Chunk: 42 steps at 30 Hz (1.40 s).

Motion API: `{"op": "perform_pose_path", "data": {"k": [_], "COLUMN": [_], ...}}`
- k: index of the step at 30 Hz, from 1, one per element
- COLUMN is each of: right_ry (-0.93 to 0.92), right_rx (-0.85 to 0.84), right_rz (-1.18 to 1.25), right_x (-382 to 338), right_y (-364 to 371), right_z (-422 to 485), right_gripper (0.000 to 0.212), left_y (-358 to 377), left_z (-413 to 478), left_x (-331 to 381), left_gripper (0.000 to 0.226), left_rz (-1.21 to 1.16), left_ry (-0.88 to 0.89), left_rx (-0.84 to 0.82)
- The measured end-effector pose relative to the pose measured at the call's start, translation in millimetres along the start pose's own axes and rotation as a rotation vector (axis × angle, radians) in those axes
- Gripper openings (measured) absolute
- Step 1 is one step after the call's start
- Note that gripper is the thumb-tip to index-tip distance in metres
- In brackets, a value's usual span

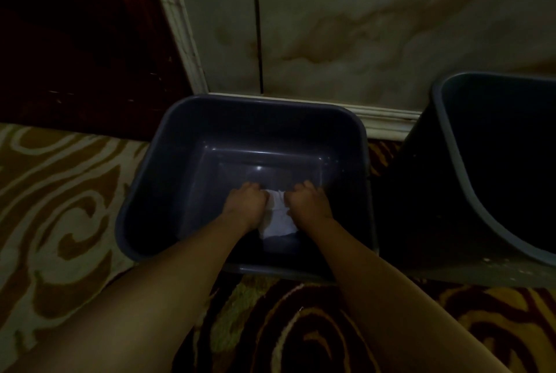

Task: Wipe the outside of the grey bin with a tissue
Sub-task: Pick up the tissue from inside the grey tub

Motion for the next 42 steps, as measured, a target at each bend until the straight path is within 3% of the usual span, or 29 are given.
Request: {"op": "perform_pose_path", "data": {"k": [3,10,13,17,21,23,26,30,36,39,42], "right_ry": [0.009,0.24,0.261,0.287,0.346,0.337,0.344,0.366,0.395,0.381,0.294], "right_rx": [0.015,0.069,0.163,0.231,0.277,0.305,0.295,0.261,0.209,0.192,0.246], "right_rz": [0.038,0.391,0.44,0.517,0.711,0.795,0.937,1.12,1.006,0.788,0.687], "right_x": [2.1,13.4,11.6,4.2,1.1,0.2,0.0,4.1,15.1,10.0,2.7], "right_y": [-7.3,-42.9,-58.5,-81.1,-104.3,-116.2,-130.6,-141.6,-159.9,-175.5,-193.6], "right_z": [-3.4,-10.6,-17.7,-27.5,-40.0,-45.5,-55.4,-67.0,-86.4,-109.6,-149.0], "right_gripper": [0.025,0.021,0.021,0.021,0.014,0.022,0.042,0.039,0.019,0.019,0.02], "left_y": [-6.8,-33.4,-49.6,-73.1,-93.7,-105.2,-122.6,-136.2,-149.8,-176.2,-214.1], "left_z": [2.7,-8.9,-19.4,-38.8,-57.3,-66.1,-80.6,-96.5,-100.1,-98.0,-104.9], "left_x": [0.4,-3.7,-2.5,2.4,14.2,23.5,43.6,65.0,63.3,61.0,88.5], "left_gripper": [0.029,0.004,0.021,0.022,0.013,0.006,0.019,0.023,0.019,0.021,0.022], "left_rz": [-0.122,-0.587,-0.759,-0.852,-0.999,-1.102,-1.271,-1.378,-1.234,-0.92,-0.731], "left_ry": [-0.001,-0.03,-0.042,-0.056,-0.121,-0.152,-0.152,-0.183,-0.15,-0.118,0.108], "left_rx": [0.033,0.192,0.263,0.32,0.305,0.269,0.163,0.088,0.043,0.225,0.402]}}
Point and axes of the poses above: each hand's wrist, its own z-axis towards the middle knuckle, its own y-axis out of the palm, x = y × z, the point moved 4 cm from there along z, towards the middle knuckle, and after that the axes turned 3 degrees about -z, right-handed, at the moved point
